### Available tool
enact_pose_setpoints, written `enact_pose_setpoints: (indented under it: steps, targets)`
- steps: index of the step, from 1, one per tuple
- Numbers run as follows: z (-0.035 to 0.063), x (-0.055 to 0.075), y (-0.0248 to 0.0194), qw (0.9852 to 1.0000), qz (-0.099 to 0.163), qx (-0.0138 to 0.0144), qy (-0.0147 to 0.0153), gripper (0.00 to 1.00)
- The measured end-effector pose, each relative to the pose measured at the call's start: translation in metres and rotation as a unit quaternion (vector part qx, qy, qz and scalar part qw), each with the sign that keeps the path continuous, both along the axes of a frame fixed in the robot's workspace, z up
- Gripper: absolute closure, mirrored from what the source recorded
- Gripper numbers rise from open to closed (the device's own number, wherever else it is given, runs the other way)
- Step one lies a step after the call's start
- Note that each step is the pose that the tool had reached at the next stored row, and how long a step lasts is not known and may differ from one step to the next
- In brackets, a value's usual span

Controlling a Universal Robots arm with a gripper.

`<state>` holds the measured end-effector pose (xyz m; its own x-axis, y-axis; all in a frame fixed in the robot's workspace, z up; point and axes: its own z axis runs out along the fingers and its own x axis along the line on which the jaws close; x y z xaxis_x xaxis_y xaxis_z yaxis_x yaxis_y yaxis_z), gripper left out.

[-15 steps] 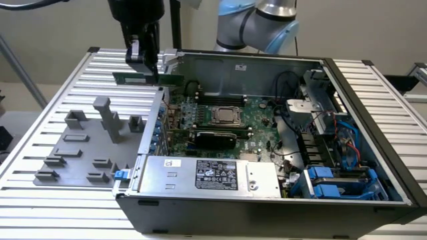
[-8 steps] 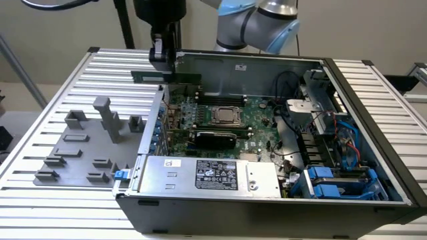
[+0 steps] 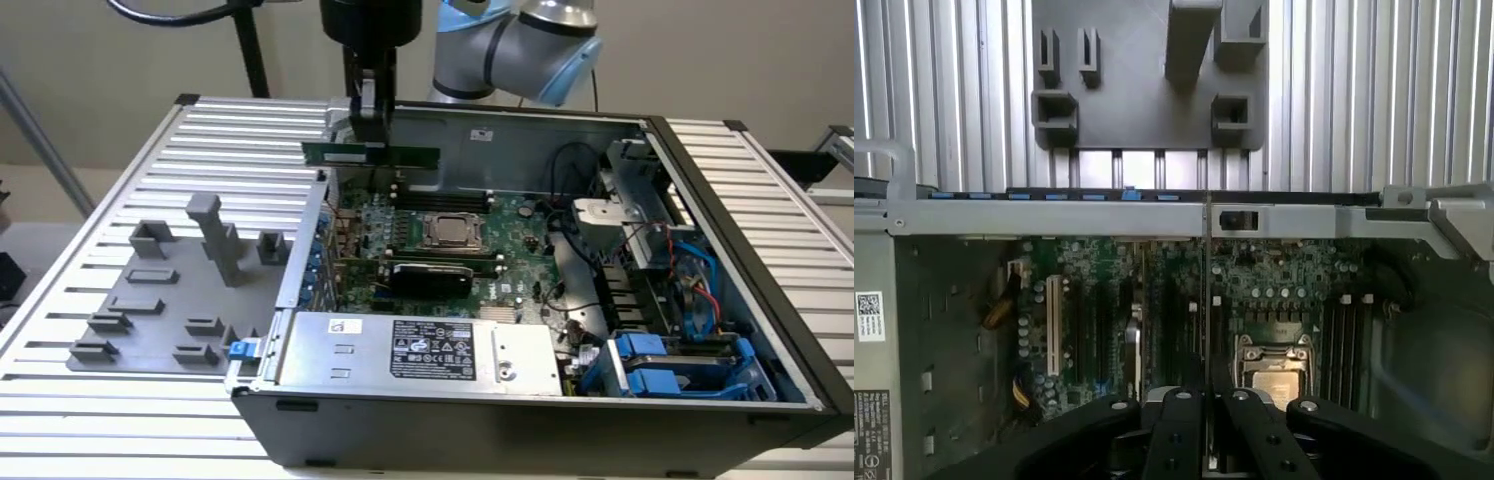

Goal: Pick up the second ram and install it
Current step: 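Insert the second ram into the second slot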

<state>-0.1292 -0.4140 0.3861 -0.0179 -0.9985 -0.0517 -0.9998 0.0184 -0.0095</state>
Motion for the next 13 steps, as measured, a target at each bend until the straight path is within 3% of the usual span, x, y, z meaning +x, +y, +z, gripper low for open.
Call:
enact_pose_setpoints:
  steps: [7,13]
  targets:
    - [-0.008,0.031,0.0069,1.0,0.0,-0.0002,0.0018,1.0]
    - [-0.019,0.058,0.0179,1.0,0.0,-0.0003,0.0018,1.0]
